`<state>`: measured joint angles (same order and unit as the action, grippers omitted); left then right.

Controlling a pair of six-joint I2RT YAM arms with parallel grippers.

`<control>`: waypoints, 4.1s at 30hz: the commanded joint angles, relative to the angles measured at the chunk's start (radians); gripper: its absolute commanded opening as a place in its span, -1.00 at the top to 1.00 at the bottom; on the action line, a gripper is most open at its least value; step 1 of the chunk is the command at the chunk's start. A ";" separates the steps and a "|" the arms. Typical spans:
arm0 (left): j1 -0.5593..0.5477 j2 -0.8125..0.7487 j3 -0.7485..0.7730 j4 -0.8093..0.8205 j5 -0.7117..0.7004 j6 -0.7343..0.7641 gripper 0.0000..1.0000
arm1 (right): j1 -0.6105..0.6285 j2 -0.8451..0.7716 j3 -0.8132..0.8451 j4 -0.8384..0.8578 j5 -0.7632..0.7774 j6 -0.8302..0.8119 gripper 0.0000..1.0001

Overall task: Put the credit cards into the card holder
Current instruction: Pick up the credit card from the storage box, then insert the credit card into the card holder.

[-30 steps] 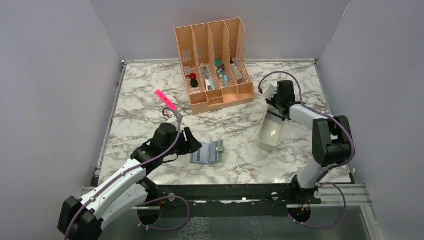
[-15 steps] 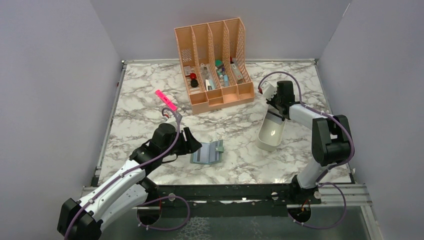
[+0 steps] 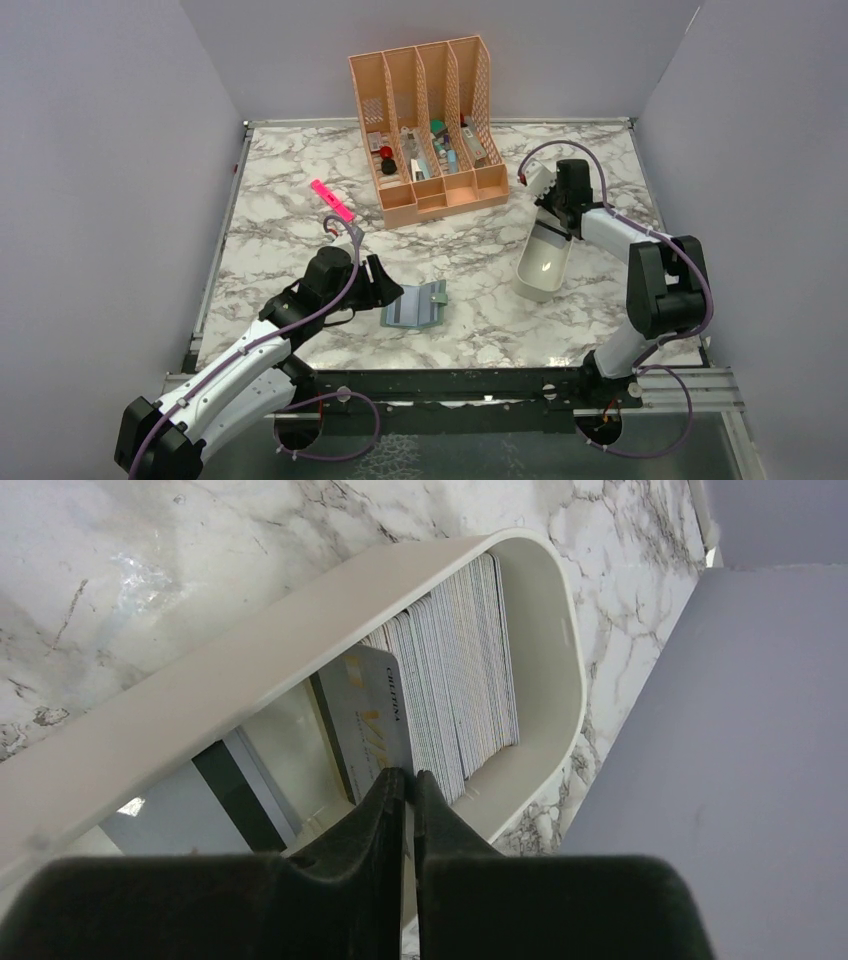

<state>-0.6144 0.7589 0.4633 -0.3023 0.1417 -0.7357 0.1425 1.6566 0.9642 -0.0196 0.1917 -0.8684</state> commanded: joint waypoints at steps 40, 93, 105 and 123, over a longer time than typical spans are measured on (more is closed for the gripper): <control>0.004 -0.007 0.028 0.376 0.359 -0.200 -0.18 | 0.013 -0.622 -0.107 0.001 -1.006 1.647 0.98; 0.003 0.017 0.044 0.475 0.345 -0.399 1.00 | 0.470 -0.443 -0.528 0.906 -0.916 2.266 0.90; 0.003 0.059 0.139 0.084 0.193 -0.148 1.00 | 0.469 -0.632 -0.445 0.260 -0.701 1.895 0.20; 0.070 0.133 0.018 -0.013 0.141 -0.071 1.00 | 0.701 -0.416 -0.292 0.082 -0.438 1.752 0.21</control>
<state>-0.5503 0.8925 0.5030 -0.3134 0.2939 -0.8223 0.7887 1.1809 0.6224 0.1055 -0.3573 0.9287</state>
